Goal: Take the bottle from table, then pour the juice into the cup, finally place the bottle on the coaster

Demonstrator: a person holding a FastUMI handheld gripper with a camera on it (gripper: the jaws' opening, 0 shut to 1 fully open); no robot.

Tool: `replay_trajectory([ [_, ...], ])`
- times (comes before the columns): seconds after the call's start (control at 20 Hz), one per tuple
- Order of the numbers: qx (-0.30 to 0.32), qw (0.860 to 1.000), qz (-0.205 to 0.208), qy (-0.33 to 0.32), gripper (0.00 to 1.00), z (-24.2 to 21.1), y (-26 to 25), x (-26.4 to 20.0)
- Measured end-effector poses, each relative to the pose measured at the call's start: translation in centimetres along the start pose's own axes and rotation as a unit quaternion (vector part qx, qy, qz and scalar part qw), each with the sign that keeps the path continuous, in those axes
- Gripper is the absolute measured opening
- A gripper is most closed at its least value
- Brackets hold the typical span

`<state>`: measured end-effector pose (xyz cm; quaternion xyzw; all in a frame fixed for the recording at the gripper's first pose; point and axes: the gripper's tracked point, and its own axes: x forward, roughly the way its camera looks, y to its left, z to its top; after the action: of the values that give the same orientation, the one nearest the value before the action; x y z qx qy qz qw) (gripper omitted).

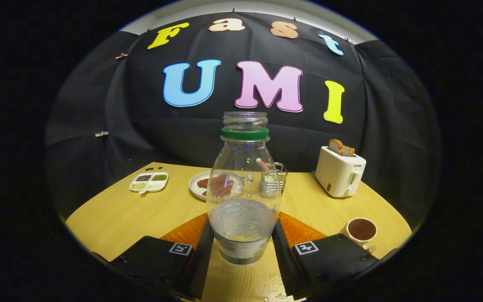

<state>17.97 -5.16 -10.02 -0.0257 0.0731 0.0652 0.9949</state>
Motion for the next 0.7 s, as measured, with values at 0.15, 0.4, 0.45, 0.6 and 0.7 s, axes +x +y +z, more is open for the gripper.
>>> replay_trajectory([
  [0.15, 0.008, 1.000, -0.016, -0.008, 0.72, 0.6, -0.8, 3.1],
  [0.4, 0.036, 0.998, -0.055, -0.003, 0.72, -0.1, -3.2, 7.5],
  [0.45, 0.038, 0.997, -0.060, -0.005, 0.72, -0.3, -3.4, 8.2],
  [0.6, 0.048, 0.996, -0.072, -0.005, 0.72, -0.9, -4.3, 10.2],
  [0.7, 0.046, 0.996, -0.076, -0.002, 0.72, -1.4, -4.5, 11.0],
])
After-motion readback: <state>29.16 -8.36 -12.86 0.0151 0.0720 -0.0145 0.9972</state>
